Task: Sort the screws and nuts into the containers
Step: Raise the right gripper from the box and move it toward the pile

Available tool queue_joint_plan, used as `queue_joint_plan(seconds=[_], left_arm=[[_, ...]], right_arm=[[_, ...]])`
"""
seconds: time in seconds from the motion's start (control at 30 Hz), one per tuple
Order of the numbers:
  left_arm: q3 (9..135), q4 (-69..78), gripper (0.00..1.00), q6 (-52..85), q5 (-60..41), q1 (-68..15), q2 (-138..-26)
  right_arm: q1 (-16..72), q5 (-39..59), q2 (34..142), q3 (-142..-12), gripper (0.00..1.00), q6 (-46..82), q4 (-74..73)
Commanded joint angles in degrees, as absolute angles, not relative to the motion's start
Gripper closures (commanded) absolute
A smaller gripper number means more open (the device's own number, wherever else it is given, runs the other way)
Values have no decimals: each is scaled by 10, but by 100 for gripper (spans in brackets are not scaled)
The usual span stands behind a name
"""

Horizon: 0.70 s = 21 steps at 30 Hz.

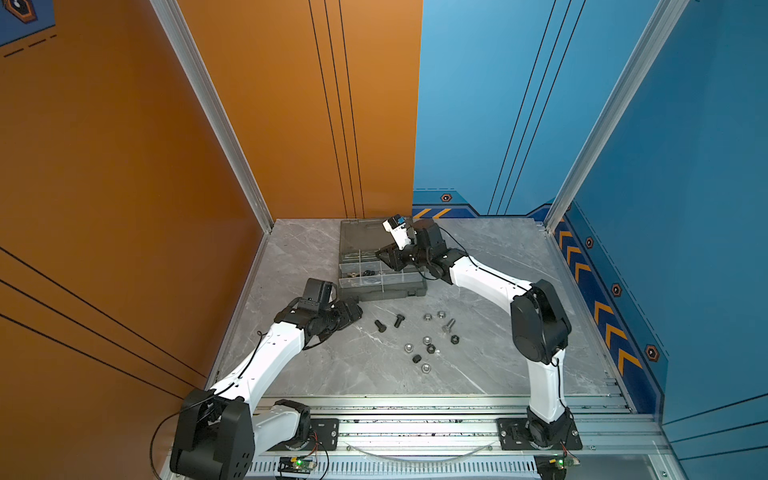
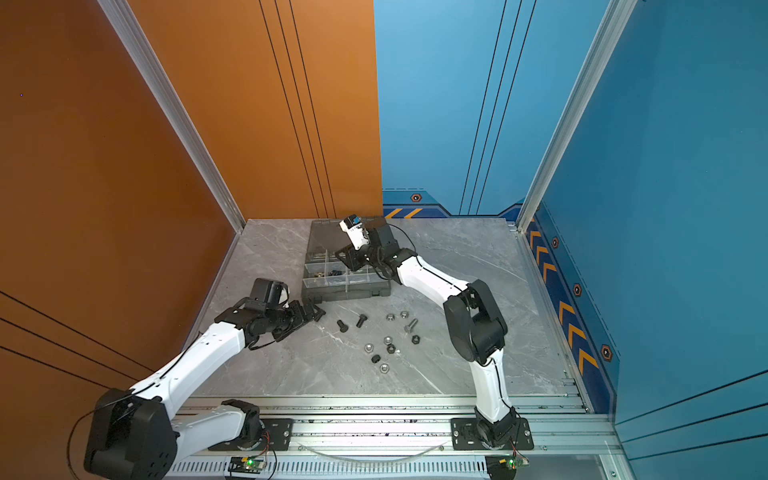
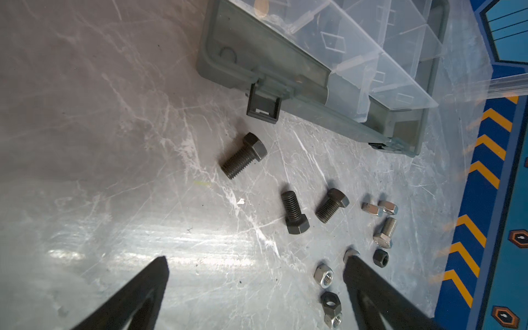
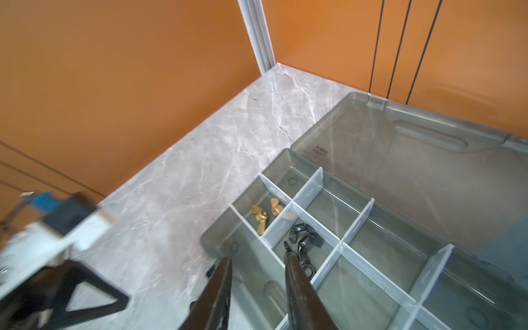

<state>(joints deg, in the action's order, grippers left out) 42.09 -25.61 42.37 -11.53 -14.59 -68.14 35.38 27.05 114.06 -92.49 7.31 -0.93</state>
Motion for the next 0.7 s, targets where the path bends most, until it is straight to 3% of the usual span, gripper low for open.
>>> queue_joint_plan(seconds=[0.0,0.67], left_arm=[[446,-275,2,402,-85,-162,-702],[486,-277,2,393,-66,-184,-773]], right_arm=[[350,293,1096,-888,66,36,57],[350,264,897,-689,62,-40,207]])
